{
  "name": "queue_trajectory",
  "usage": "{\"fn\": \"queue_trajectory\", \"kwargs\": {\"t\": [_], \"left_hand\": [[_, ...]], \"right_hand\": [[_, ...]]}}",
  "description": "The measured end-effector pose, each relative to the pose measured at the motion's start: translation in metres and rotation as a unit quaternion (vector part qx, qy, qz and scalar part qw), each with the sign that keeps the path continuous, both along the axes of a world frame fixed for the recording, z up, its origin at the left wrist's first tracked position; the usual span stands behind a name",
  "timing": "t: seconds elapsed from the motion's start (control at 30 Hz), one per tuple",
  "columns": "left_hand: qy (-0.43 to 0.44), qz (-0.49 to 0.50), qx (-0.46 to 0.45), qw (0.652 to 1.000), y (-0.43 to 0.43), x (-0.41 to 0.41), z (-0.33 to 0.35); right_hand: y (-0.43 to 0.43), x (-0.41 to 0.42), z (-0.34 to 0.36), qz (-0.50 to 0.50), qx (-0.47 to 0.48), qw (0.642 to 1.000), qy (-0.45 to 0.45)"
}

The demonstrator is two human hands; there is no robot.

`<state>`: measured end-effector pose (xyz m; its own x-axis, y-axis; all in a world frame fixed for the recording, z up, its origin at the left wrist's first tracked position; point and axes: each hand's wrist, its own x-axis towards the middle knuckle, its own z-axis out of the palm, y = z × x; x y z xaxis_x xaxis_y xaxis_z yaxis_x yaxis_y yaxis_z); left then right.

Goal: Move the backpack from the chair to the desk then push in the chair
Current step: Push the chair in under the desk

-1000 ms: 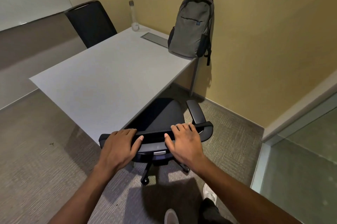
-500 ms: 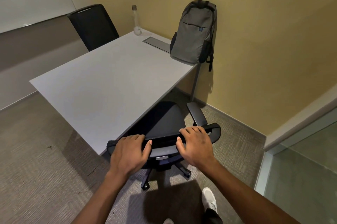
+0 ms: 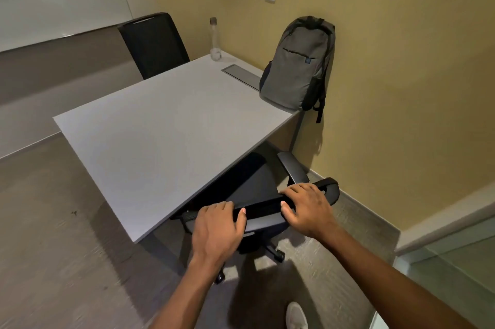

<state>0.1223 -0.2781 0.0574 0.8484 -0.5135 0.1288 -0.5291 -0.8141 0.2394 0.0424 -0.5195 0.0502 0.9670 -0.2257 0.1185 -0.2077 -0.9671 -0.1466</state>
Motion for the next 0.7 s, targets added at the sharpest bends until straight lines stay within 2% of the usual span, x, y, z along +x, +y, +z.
{"fn": "queue_trajectory", "kwargs": {"t": [0.4,0.7], "left_hand": [[0.049,0.109,0.01,0.993,-0.111,-0.007,-0.001],[0.076,0.153,0.033,0.985,-0.168,0.006,0.003]], "right_hand": [[-0.122,0.05,0.003,0.104,0.023,0.994,0.011],[-0.176,0.097,0.008,0.18,0.02,0.983,0.013]]}}
